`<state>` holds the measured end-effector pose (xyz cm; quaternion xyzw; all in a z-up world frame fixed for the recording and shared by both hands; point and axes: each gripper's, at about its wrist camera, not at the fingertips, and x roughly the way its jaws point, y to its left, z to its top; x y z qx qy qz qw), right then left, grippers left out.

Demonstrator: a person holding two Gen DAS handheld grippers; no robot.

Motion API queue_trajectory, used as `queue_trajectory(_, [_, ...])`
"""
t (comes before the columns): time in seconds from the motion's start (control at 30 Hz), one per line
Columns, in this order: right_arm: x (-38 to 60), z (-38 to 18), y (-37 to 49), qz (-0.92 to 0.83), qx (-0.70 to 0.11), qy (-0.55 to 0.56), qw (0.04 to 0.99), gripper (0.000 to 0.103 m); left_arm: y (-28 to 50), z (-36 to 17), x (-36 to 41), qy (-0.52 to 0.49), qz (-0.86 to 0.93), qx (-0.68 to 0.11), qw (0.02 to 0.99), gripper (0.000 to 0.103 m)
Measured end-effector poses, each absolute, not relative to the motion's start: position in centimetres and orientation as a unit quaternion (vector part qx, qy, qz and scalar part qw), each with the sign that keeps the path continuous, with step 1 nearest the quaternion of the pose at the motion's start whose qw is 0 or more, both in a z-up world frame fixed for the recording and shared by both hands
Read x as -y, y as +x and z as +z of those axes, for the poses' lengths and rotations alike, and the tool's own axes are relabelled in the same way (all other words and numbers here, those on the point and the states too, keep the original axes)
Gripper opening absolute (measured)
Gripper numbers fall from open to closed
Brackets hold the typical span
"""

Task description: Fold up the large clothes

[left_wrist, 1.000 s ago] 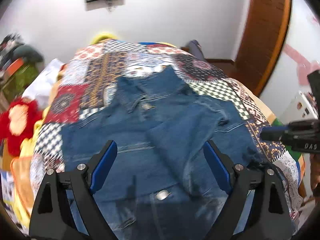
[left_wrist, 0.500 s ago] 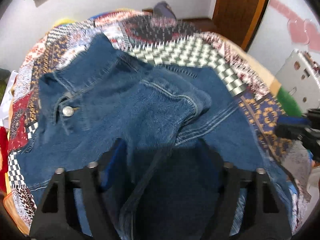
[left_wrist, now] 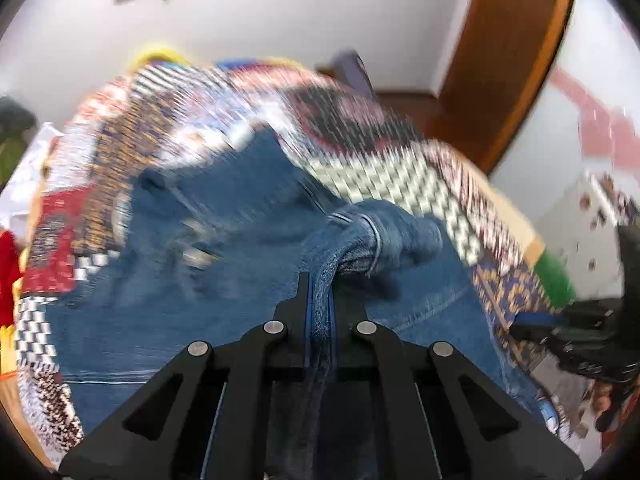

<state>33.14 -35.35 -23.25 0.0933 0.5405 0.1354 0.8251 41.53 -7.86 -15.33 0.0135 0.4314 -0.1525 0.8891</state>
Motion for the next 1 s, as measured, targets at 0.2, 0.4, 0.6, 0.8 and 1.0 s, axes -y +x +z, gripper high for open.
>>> queue_trajectory(0.2, [33.9, -21.9, 33.5, 0.134, -0.535, 0.068, 0.832, 0.01, 39.0, -10.6, 0.8, -0.032, -0.098, -0.363, 0.926, 0.005])
queue_trajectory(0.4, [31.5, -20.6, 33.6, 0.14, -0.523, 0.052, 0.839, 0.01, 36.7, -10.8, -6.0, -0.04, -0.037, -0.349, 0.936, 0.005])
queue_trajectory(0.6, [29.4, -22.7, 33.3, 0.135, -0.55, 0.049, 0.823, 0.01, 34.5, -17.3, -12.6, -0.102, -0.002, -0.405, 0.909, 0.005])
queue_trajectory(0.8, [28.3, -25.5, 32.9, 0.123, -0.582, 0.023, 0.804, 0.01, 33.0, -24.8, -16.1, -0.161, 0.006, -0.476, 0.864, 0.008])
queue_trajectory(1.0, [28.7, -25.9, 32.9, 0.119, -0.585, 0.013, 0.802, 0.016, 31.2, -27.8, -17.3, -0.188, 0.014, -0.493, 0.849, 0.026])
